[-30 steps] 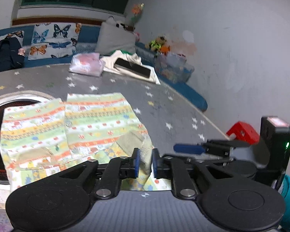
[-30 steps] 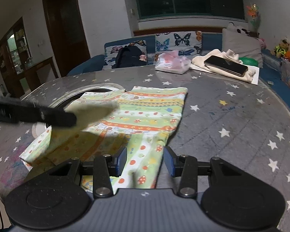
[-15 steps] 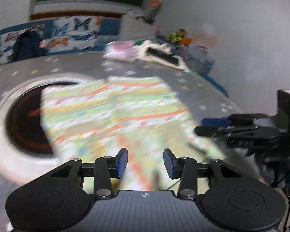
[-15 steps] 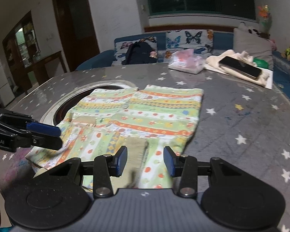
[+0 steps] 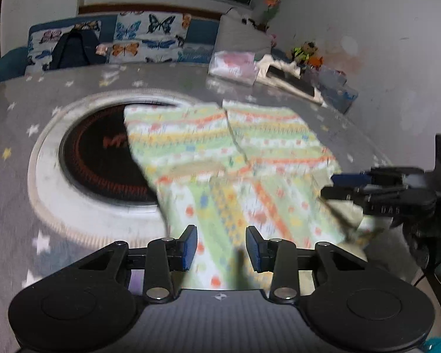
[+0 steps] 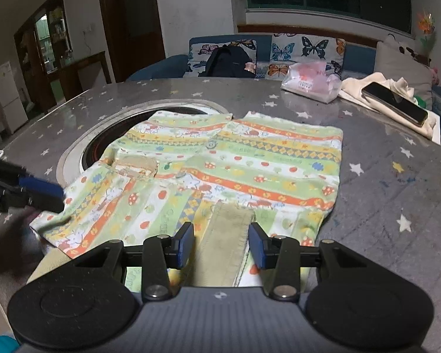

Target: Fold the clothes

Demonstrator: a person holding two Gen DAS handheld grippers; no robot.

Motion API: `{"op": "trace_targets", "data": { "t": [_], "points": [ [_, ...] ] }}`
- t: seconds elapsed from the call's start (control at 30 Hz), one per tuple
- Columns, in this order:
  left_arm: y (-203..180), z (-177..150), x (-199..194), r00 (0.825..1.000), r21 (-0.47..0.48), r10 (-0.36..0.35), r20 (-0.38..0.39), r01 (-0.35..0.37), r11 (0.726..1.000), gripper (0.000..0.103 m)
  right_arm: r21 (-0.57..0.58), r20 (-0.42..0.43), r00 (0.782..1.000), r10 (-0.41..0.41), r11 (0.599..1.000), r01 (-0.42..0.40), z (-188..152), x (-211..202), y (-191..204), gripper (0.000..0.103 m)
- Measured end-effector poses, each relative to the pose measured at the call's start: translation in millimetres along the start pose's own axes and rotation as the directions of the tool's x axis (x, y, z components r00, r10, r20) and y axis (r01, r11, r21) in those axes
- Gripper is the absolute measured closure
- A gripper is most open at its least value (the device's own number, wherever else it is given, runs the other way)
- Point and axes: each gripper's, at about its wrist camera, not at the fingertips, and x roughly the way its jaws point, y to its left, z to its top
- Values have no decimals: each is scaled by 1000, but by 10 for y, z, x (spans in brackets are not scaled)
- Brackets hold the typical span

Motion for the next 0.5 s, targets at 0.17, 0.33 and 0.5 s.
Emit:
{"op": "trace_targets", "data": {
  "t": [0.17, 0.33, 0.5],
  "points": [
    [5, 144, 234, 1000, -2, -11, 6, 11, 1000, 65, -11, 14, 1000, 8, 1000, -8, 85, 13, 41, 62],
    [129, 128, 460, 998, -23, 63, -30, -64, 998, 74, -40, 0, 1000, 19, 999, -19, 87, 76, 105, 62],
    [242, 110, 372, 997, -50, 69, -21, -70, 996, 80, -59, -19, 1000, 19, 998, -20, 55, 91, 113, 62]
  ]
}}
